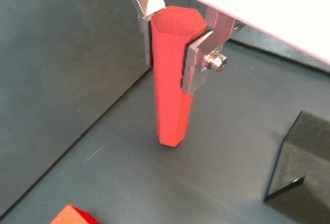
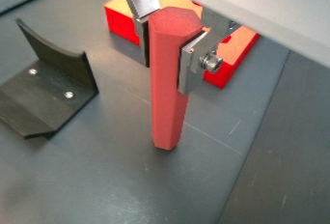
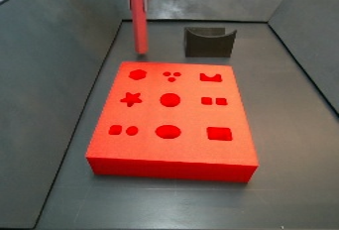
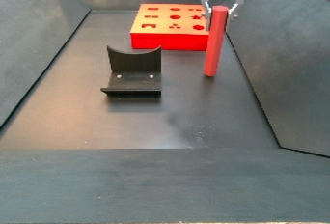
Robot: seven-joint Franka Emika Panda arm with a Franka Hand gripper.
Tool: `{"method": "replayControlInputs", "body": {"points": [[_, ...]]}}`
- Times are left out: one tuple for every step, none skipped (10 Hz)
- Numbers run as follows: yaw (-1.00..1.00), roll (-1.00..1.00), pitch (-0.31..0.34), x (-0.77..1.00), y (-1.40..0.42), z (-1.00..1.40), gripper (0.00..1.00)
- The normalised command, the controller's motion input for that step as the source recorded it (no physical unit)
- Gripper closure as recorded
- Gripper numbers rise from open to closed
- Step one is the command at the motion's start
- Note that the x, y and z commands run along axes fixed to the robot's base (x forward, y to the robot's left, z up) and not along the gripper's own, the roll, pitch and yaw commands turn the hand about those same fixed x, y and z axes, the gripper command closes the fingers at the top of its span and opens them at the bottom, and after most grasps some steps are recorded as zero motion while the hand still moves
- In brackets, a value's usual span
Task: Pick up the hexagon object. Move up. Move to above the board. Insert the hexagon object.
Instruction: Move up, then move to above the board.
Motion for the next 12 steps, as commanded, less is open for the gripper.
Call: {"method": "replayControlInputs", "body": {"points": [[-0.03,0.00,0.047,-0.01,-0.05,0.73,1.00],[-0.02,-0.01,0.057,-0.01,-0.04,0.65,1.00],[-0.01,-0.01,0.066,0.00,-0.02,0.44,1.00],[-0.01,-0.01,0.073,0.01,-0.01,0.28,1.00],[0.24,-0.36,-0.077,-0.16,0.13,1.00,1.00],[0.24,-0.36,-0.075,-0.16,0.13,1.00,1.00],[0.16,-0.33,-0.065,-0.16,0.11,1.00,1.00],[0.08,-0.26,-0.046,-0.14,0.09,1.00,1.00],[0.04,-0.23,-0.023,-0.11,0.07,0.87,1.00],[0.01,-0.20,0.000,-0.06,0.05,0.69,1.00],[-0.01,-0.19,0.023,-0.03,0.04,0.51,1.00],[-0.01,-0.17,0.057,0.00,0.03,0.27,1.00]]}}
